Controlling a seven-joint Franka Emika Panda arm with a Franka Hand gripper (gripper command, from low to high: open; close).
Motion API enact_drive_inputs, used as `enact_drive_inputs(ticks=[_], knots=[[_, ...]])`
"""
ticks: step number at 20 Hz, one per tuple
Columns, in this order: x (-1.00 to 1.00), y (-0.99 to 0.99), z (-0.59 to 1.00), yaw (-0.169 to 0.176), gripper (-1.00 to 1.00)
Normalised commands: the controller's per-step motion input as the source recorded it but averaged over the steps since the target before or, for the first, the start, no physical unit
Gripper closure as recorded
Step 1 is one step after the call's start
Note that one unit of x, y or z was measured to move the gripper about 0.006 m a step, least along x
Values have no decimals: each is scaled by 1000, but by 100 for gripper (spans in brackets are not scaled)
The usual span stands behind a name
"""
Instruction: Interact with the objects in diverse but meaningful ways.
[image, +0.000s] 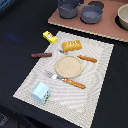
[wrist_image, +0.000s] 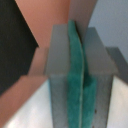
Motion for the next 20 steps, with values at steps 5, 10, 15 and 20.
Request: enact_drive_inputs(ticks=[5, 10, 15, 20], knots=[[150, 0, 2, 0, 100], [51, 98, -30, 9, -100], [0, 180, 104, 10, -100], [0, 135, 213, 0, -100]])
